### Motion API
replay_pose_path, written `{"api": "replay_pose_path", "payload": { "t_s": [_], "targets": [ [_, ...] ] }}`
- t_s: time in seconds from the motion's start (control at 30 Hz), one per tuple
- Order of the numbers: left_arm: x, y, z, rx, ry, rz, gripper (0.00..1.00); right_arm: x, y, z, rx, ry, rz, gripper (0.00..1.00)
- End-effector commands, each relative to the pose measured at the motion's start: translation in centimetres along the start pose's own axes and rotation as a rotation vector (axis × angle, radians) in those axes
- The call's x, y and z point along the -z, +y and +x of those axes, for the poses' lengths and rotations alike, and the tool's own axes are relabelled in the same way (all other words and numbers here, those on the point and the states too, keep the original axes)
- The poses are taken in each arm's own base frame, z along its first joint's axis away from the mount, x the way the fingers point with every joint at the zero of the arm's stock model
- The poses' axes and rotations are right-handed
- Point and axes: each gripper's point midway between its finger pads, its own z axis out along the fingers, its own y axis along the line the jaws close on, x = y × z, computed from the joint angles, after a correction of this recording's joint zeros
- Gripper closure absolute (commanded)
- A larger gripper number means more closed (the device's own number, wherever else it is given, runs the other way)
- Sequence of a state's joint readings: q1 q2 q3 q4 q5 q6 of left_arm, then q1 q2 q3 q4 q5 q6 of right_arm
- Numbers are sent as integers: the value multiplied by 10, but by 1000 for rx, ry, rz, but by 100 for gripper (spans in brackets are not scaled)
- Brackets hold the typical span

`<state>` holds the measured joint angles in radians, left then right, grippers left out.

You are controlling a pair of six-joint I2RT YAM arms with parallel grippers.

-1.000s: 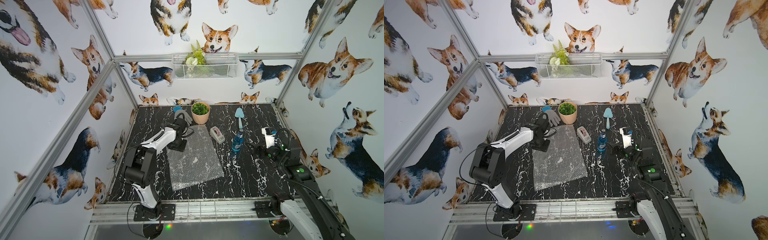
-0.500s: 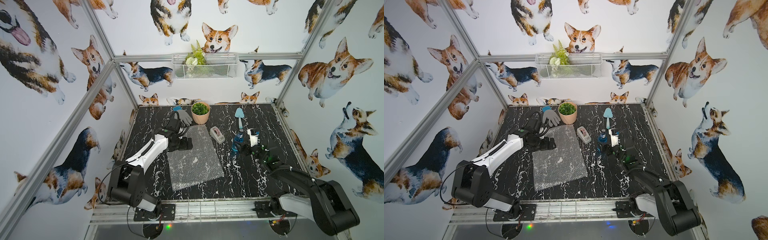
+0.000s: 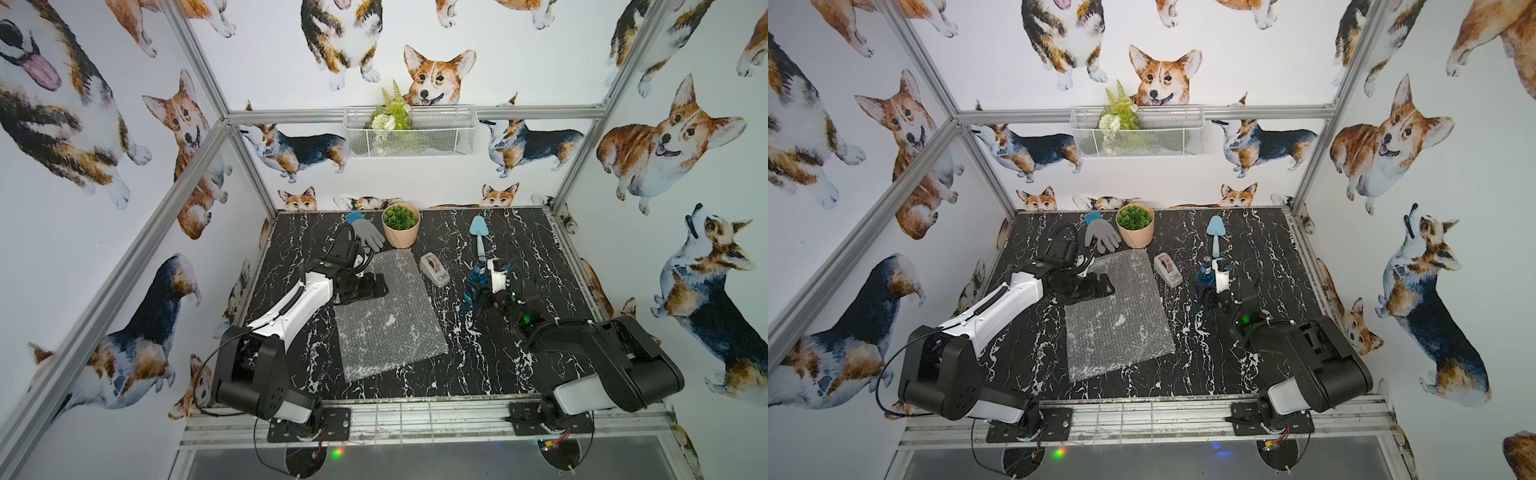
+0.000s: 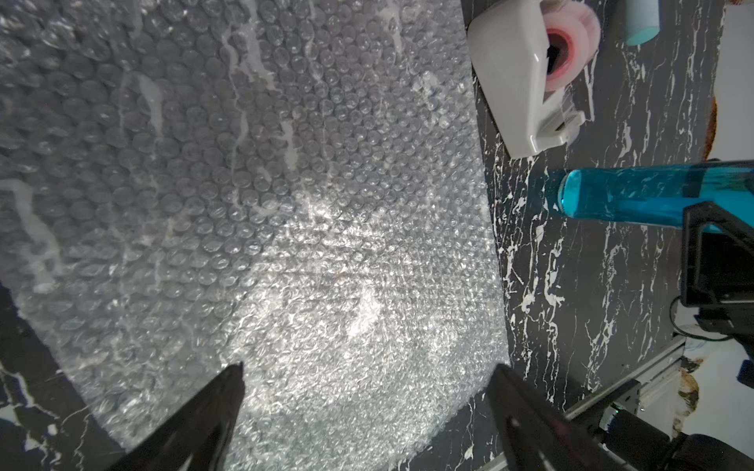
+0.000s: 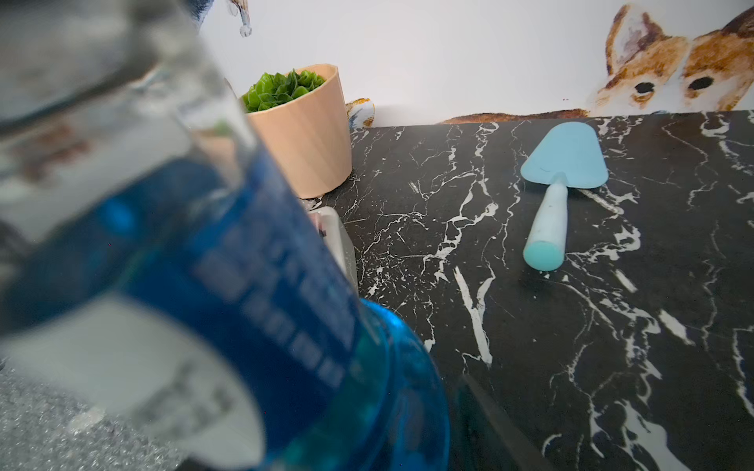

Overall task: Wrap wine bottles in bubble wrap
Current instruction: Pick up the wine bottle from the center of the board, then place the wine bottle on the bubble wrap.

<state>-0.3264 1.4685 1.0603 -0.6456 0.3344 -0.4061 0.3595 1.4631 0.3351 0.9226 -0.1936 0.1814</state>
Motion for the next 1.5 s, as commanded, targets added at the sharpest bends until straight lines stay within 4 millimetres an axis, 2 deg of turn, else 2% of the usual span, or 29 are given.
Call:
{"api": "replay_pose_path", "payload": {
  "t_s": [0.0, 0.03, 0.2, 0.4, 0.53, 0.63, 0.7, 0.77, 0.87, 0.93, 1.0, 1.07, 1.23, 1.3, 1.47],
  "targets": [
    [2, 6, 2, 24, -6, -9, 4, -1, 3, -26, 32, -111, -12, 40],
    [2, 10, 3, 35, -3, -21, 4, -1, 5, -27, 39, -113, -22, 45],
    [4, 27, 4, 73, -10, -53, 4, -1, 7, -35, 70, -137, -27, 59],
    [2, 38, 7, 93, 0, -59, 4, 5, 14, -48, 82, -163, -52, 63],
    [6, 49, 6, 114, -10, -87, 4, 13, 37, -52, 158, -64, -132, 65],
    [10, 60, 3, 140, -20, -110, 4, 26, 62, -45, 267, 48, -200, 64],
    [12, 66, -2, 156, -32, -112, 4, 36, 85, -37, 329, 119, -283, 64],
    [12, 70, -5, 167, -32, -118, 4, 46, 110, -38, 386, 149, -362, 64],
    [9, 74, -9, 180, -23, -135, 4, 55, 146, -18, 537, 291, -470, 64],
    [10, 78, -12, 191, -28, -153, 4, 60, 163, -5, 627, 364, -521, 64],
    [11, 79, -18, 198, -42, -152, 5, 63, 173, 5, 737, 418, -544, 64],
    [11, 80, -21, 204, -51, -150, 4, 62, 182, 19, 923, 486, -545, 64],
    [11, 86, -26, 225, -72, -145, 5, 54, 212, 37, 1187, 539, -608, 64],
    [11, 86, -28, 227, -75, -134, 5, 50, 219, 45, 1264, 580, -641, 64],
    [7, 83, -29, 218, -69, -106, 5, 34, 234, 50, 1391, 630, -669, 63]
  ]
}}
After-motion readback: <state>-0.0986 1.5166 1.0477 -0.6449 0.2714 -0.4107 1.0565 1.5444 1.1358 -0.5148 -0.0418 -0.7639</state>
